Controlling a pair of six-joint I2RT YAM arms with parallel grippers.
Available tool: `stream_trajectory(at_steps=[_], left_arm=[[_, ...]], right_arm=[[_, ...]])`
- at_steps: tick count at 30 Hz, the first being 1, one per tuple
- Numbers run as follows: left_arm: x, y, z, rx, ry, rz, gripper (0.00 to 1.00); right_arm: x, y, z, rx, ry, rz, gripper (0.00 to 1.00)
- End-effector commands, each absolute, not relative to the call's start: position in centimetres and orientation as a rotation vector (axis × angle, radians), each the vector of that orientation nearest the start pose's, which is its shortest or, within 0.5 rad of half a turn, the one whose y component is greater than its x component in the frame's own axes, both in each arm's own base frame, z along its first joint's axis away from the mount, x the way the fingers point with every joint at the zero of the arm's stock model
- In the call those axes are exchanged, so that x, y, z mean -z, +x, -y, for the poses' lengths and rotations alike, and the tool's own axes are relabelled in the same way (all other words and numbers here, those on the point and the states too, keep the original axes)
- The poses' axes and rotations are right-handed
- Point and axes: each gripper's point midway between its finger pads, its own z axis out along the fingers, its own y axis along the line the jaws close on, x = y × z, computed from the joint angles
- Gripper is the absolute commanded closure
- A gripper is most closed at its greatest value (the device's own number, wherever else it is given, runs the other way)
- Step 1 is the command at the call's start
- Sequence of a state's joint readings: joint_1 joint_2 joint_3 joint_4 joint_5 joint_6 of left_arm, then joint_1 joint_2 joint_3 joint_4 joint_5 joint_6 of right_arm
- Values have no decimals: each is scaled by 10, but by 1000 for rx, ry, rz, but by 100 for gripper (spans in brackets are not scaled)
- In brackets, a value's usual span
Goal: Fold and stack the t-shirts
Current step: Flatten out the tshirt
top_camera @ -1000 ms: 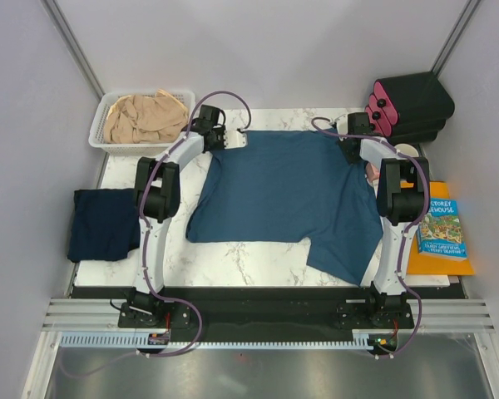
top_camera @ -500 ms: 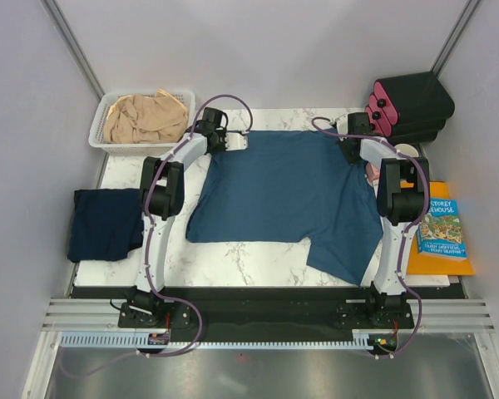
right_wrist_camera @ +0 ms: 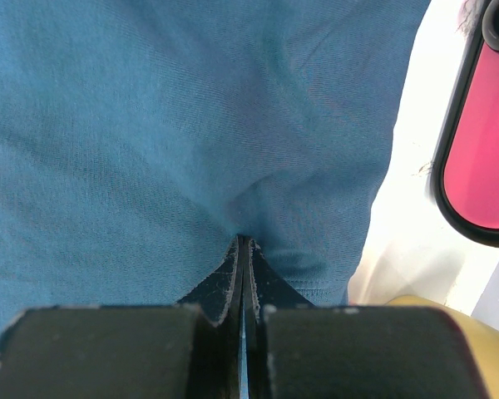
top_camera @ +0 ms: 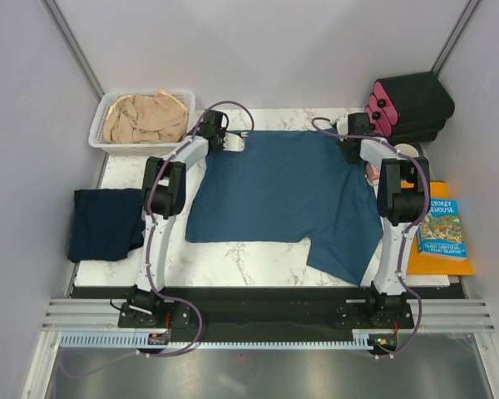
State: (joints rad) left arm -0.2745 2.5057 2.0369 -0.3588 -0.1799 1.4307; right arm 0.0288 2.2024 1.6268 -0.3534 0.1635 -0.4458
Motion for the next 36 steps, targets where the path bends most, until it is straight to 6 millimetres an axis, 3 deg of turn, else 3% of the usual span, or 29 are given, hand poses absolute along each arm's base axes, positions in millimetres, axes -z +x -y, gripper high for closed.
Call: stream_trajectory(at_steps=[1, 5, 11, 15, 16, 18, 21, 22, 24, 26, 27, 32, 36], left_arm=[[-50, 652, 99, -911, 1865, -1575, 98], [-58, 661, 99, -1001, 1852, -1498, 98], [-50, 663, 94, -1059, 1899, -1462, 98], [-58, 672, 93, -1093, 1828, -1467, 98], [-78, 682, 96, -1108, 1734, -1462, 98], [-87, 689, 94, -1141, 1663, -1471, 98], [-121, 697, 99, -1110, 1544, -1467, 98], [-112, 688, 102, -1016, 1556, -1533, 98], [-126, 677, 115, -858, 1553, -1552, 98], [-117, 660, 124, -708, 1572, -1616, 98], [-122, 654, 126, -663, 1547, -1637, 98], [-97, 629, 126, -528, 1577, -1764, 98], [-78, 626, 121, -528, 1590, -1814, 98]], right_arm=[[-33, 523, 32, 368, -520, -2476, 100], [-33, 521, 32, 367, -523, -2477, 100], [-31, 518, 32, 368, -524, -2483, 100], [-30, 515, 32, 366, -521, -2487, 100], [-30, 515, 32, 364, -516, -2487, 100], [-30, 513, 31, 359, -511, -2488, 100], [-29, 511, 31, 358, -515, -2493, 100], [-29, 511, 31, 360, -514, -2494, 100], [-31, 512, 32, 362, -515, -2489, 100], [-31, 512, 31, 363, -515, -2487, 100], [-32, 512, 32, 366, -513, -2486, 100], [-31, 514, 30, 354, -499, -2486, 100], [-31, 515, 31, 354, -500, -2484, 100]])
